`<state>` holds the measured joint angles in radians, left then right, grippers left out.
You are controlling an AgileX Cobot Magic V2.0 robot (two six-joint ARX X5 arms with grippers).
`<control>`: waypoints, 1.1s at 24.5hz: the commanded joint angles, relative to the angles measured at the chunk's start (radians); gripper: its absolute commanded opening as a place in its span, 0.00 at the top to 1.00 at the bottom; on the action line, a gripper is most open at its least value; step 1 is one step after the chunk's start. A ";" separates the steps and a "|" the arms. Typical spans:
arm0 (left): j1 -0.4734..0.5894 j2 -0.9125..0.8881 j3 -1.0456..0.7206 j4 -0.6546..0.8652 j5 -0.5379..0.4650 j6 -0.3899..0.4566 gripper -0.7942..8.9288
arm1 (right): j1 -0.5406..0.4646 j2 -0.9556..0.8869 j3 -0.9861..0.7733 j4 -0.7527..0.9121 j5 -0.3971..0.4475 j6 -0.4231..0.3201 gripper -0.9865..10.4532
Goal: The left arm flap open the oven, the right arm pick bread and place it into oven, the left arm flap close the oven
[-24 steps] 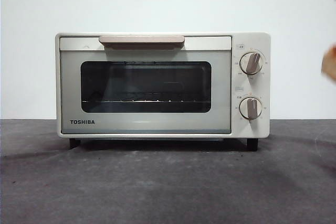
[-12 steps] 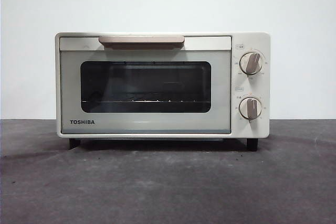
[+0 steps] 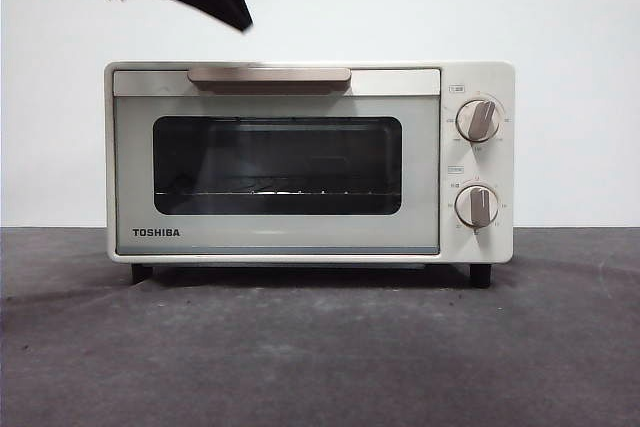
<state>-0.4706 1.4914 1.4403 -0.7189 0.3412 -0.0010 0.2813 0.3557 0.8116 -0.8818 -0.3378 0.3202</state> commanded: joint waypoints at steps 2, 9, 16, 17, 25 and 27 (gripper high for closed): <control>-0.013 0.054 0.034 0.013 -0.007 0.026 0.91 | 0.004 0.000 0.017 0.013 -0.002 0.014 0.79; -0.015 0.092 0.034 0.033 -0.063 0.043 0.91 | 0.005 0.000 0.017 0.013 -0.002 0.014 0.79; -0.015 0.093 0.034 0.012 -0.064 0.055 0.91 | 0.004 0.000 0.017 0.013 -0.002 0.014 0.79; -0.015 0.093 0.034 -0.001 -0.064 0.060 0.91 | 0.004 0.000 0.017 0.013 -0.002 0.014 0.79; -0.024 0.093 0.034 -0.093 -0.064 0.098 0.91 | 0.004 0.000 0.017 0.013 -0.002 0.014 0.79; -0.029 0.093 0.034 -0.116 -0.064 0.103 0.91 | 0.004 0.000 0.017 0.013 -0.002 0.014 0.79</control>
<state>-0.4908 1.5581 1.4708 -0.7948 0.2874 0.0822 0.2810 0.3557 0.8116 -0.8818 -0.3378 0.3229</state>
